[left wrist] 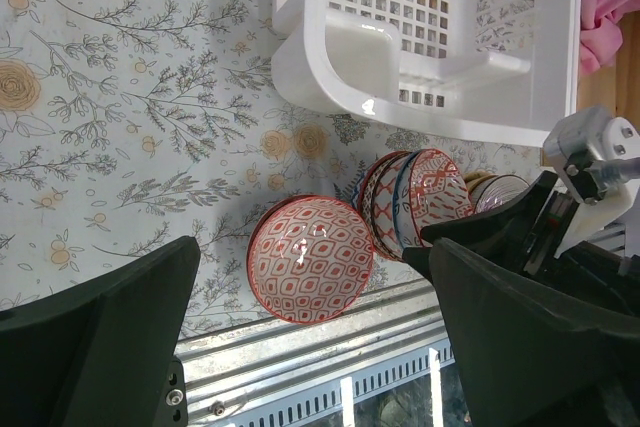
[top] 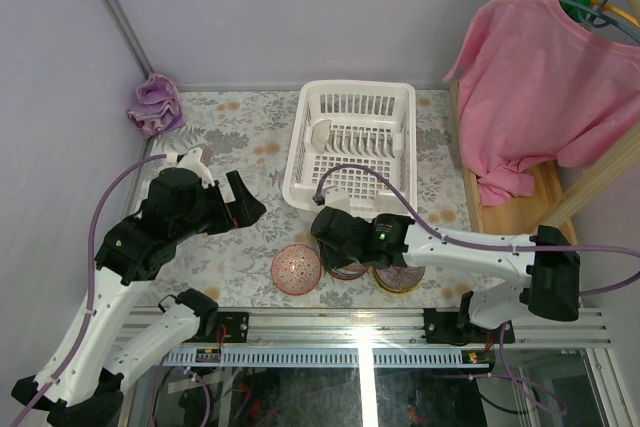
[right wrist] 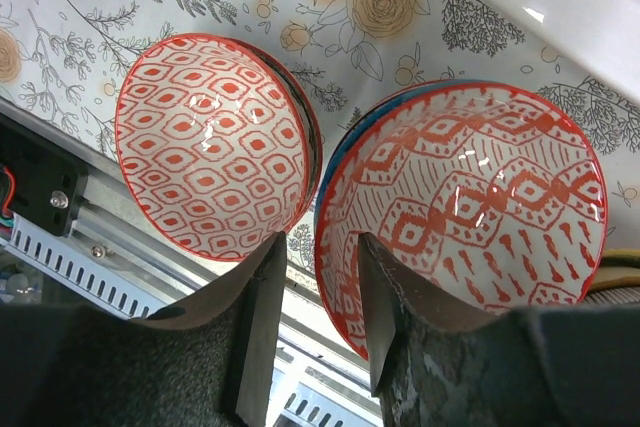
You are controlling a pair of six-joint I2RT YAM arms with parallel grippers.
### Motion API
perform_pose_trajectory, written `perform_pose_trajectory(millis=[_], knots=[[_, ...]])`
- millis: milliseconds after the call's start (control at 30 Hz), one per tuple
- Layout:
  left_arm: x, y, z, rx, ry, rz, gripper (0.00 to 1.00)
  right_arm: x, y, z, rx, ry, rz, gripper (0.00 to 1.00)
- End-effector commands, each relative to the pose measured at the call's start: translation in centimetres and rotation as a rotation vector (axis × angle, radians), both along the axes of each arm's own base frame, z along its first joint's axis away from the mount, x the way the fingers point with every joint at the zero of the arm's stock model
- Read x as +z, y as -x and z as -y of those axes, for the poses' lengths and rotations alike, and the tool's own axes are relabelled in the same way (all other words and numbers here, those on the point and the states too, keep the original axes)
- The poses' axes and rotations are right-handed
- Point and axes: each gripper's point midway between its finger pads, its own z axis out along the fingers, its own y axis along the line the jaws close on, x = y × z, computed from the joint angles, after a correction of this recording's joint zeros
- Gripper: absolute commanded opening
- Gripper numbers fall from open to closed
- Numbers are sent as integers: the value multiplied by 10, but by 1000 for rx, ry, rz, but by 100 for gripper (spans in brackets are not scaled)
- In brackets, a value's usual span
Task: Load the bowls into the dish rack
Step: Pick up the bowl from the center of the board.
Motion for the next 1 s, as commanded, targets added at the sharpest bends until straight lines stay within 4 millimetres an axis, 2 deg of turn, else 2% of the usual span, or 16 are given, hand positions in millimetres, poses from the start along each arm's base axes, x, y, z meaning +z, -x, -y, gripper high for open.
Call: perform_pose_trajectory(millis=[0, 133, 300, 467, 600, 767, 967], knots=[[5, -3, 6, -23, 24, 26, 98, 10, -3, -6, 31, 26, 6, 42], [4, -4, 7, -22, 25, 25, 98, 5, -3, -6, 42, 67, 2, 35], [2, -4, 7, -22, 23, 24, 98, 6, -4, -7, 43, 67, 4, 18], [0, -5, 7, -20, 21, 23, 98, 16, -6, -10, 48, 44, 24, 4], [1, -6, 7, -19, 23, 24, 98, 35, -10, -13, 45, 2, 56, 0], [-3, -8, 10, -21, 29, 20, 98, 67, -15, -15, 41, -60, 106, 0], [-9, -15, 14, -20, 28, 8, 100, 117, -19, -11, 27, -183, 173, 0]])
